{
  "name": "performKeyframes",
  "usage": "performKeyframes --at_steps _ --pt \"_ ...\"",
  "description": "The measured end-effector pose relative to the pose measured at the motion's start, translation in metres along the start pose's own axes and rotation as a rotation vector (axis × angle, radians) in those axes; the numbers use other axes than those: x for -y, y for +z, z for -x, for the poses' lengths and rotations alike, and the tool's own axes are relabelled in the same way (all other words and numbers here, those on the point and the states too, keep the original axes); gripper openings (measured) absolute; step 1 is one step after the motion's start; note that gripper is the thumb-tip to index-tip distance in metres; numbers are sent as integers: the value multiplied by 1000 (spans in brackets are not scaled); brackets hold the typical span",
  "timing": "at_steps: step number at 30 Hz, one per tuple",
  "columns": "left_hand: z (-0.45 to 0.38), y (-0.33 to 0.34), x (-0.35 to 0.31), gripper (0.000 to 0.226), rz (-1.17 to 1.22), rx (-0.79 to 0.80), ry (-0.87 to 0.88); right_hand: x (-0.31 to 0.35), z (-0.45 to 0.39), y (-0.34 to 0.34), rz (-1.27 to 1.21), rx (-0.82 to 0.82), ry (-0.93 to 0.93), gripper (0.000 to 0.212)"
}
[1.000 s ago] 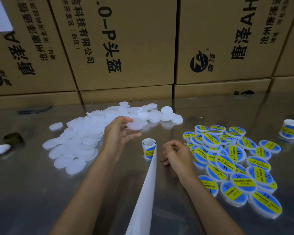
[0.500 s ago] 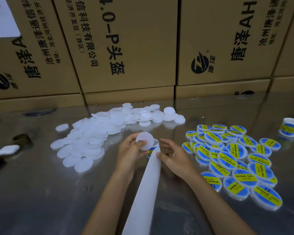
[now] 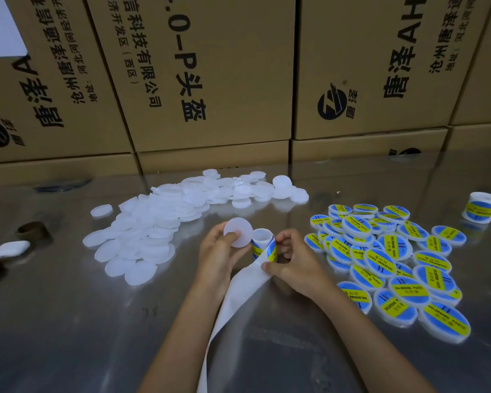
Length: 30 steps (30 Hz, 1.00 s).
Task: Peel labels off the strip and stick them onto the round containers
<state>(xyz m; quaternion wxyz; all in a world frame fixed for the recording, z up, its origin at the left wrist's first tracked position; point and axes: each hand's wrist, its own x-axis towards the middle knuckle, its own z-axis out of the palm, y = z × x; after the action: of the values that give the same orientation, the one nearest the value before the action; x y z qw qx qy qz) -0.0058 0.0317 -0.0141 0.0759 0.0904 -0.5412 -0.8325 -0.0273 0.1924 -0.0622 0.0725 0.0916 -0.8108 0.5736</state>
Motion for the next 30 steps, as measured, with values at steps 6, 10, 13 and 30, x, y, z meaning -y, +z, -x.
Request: performKeyframes --at_steps 6,10,13,30 --pt "0 1 -1 17 -48 29 -21 1 2 0 30 -41 -8 51" --pt "1 1 -1 17 -65 107 -35 6 6 0 34 -57 -50 47" --pt "1 0 1 21 -124 178 -35 12 9 -2 27 -53 -53 46" --pt "7 5 2 19 -211 241 7 30 23 -6 397 -142 -178 47"
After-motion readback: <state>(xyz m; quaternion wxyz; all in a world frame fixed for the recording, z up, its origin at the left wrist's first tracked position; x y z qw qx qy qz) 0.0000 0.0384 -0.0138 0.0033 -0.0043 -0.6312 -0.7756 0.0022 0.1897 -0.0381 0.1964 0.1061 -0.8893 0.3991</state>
